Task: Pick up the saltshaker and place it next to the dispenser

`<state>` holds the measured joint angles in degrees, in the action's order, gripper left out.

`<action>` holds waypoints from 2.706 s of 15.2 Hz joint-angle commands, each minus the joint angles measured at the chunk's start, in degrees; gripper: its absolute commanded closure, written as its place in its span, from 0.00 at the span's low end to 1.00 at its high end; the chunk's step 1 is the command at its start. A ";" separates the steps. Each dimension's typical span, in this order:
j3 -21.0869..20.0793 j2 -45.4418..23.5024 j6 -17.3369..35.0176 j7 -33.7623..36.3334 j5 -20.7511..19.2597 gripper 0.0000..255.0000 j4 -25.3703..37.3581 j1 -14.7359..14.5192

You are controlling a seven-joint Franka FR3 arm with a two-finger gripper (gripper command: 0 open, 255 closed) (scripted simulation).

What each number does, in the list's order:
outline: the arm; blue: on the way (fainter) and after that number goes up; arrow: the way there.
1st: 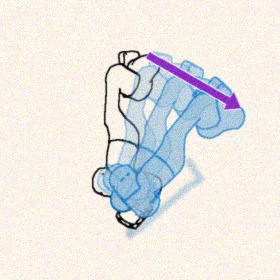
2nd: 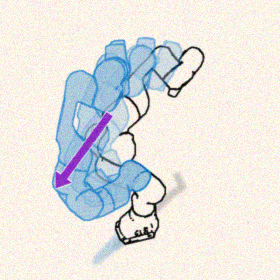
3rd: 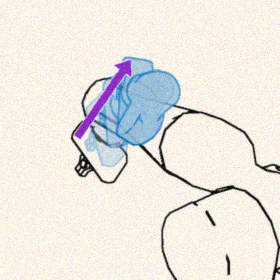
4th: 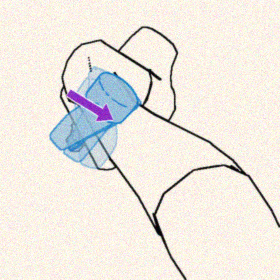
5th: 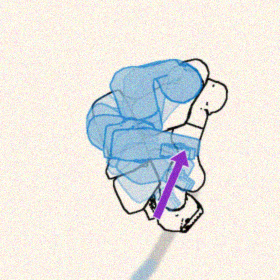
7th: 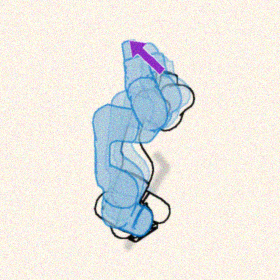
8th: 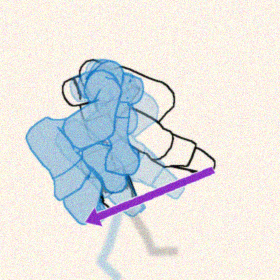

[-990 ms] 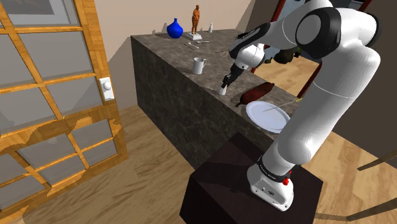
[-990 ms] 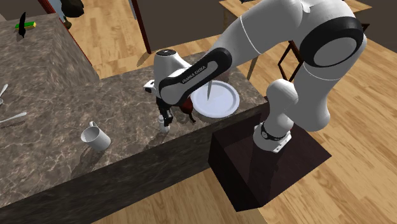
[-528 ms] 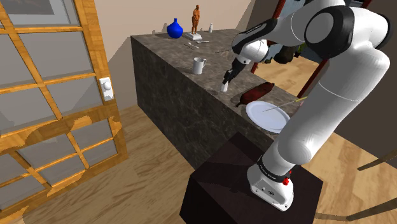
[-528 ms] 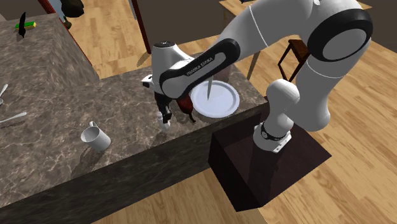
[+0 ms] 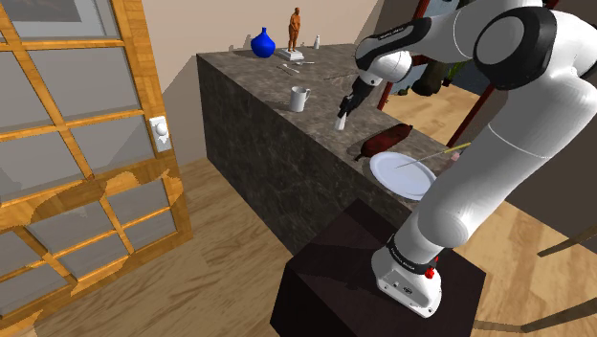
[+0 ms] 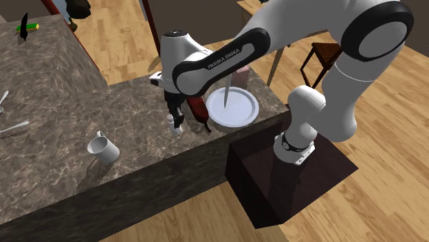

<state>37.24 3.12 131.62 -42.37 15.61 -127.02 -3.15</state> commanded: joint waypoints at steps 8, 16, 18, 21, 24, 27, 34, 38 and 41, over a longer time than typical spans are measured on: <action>-0.58 3.35 -6.20 3.77 -3.83 1.00 4.01 0.29; -1.19 5.39 -11.90 6.24 -5.96 1.00 8.35 0.47; -1.32 5.74 -13.35 6.74 -6.34 1.00 9.56 0.49; -1.50 6.16 -15.54 7.43 -6.79 1.00 11.48 0.50; -1.65 6.45 -17.75 8.04 -7.14 1.00 13.51 0.49; -1.77 6.60 -19.97 8.57 -7.38 1.00 15.66 0.47; -1.87 6.43 -25.25 9.55 -7.55 1.00 21.17 0.37; -2.05 12.43 -25.86 9.39 -10.95 1.00 16.66 1.86; -2.23 18.07 -26.65 8.84 -13.98 1.00 12.45 3.88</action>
<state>35.06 19.27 105.15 -33.32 2.69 -113.04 0.05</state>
